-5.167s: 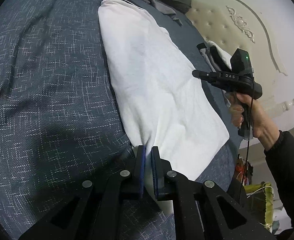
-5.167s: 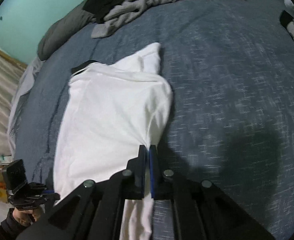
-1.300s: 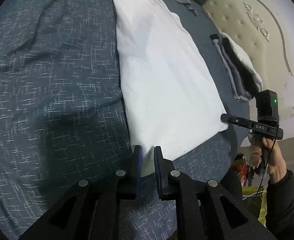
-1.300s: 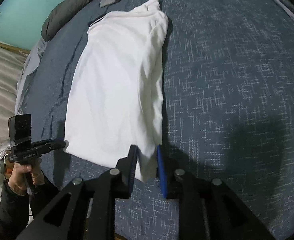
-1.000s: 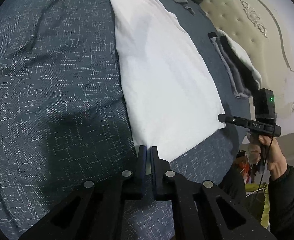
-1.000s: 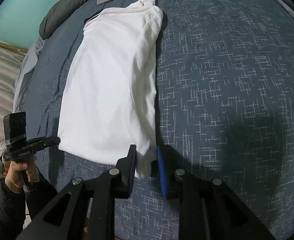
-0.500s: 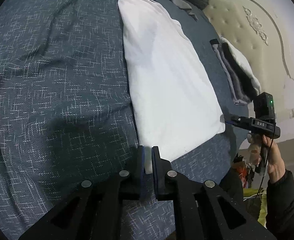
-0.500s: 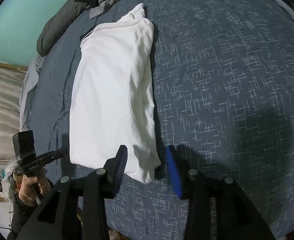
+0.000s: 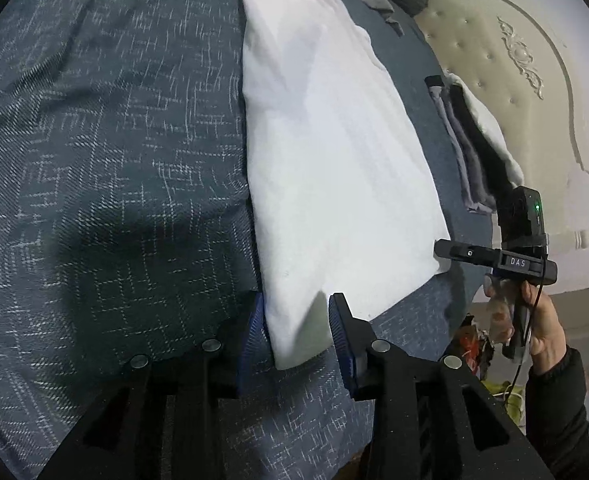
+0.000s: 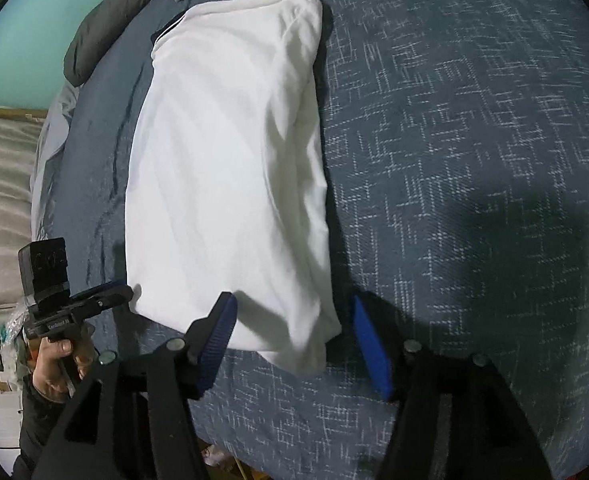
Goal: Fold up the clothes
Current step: 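Close the left tool on one end of the folded white polo while the right tool grips the other end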
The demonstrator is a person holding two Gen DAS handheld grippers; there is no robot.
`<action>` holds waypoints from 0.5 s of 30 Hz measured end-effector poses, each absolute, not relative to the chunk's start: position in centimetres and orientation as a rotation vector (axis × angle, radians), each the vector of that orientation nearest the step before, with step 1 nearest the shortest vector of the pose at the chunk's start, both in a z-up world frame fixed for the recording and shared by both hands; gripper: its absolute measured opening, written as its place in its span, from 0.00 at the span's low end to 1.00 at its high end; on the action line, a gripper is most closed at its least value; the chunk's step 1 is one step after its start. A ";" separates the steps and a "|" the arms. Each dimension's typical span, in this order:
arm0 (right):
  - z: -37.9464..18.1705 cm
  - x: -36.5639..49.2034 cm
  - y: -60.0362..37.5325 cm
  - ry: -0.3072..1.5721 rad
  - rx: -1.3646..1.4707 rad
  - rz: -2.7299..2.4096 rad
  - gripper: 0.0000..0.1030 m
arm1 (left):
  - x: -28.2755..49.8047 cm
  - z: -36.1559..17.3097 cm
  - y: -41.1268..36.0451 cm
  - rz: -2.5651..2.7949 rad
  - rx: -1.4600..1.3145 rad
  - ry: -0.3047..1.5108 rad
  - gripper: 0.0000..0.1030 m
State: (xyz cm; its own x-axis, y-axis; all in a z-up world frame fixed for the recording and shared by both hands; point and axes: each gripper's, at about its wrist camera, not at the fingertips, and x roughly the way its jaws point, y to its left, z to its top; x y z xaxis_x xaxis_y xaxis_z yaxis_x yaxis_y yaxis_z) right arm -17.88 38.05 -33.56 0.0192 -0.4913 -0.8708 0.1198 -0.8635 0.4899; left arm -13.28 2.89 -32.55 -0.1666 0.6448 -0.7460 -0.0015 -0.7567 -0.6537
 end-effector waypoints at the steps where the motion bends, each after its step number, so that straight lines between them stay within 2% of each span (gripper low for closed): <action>1: -33.7 -17.9 38.0 -0.377 1.874 -1.895 0.59 | -13.3 -32.7 2.9 1.972 -1.671 -0.742 0.36; 6: -34.0 -18.2 37.8 -0.355 1.862 -1.889 0.60 | -13.5 -33.2 2.7 1.981 -1.658 -0.791 0.36; 15: -34.4 -18.4 37.3 -0.338 1.827 -1.861 0.61 | -14.1 -33.0 4.0 2.007 -1.661 -0.776 0.34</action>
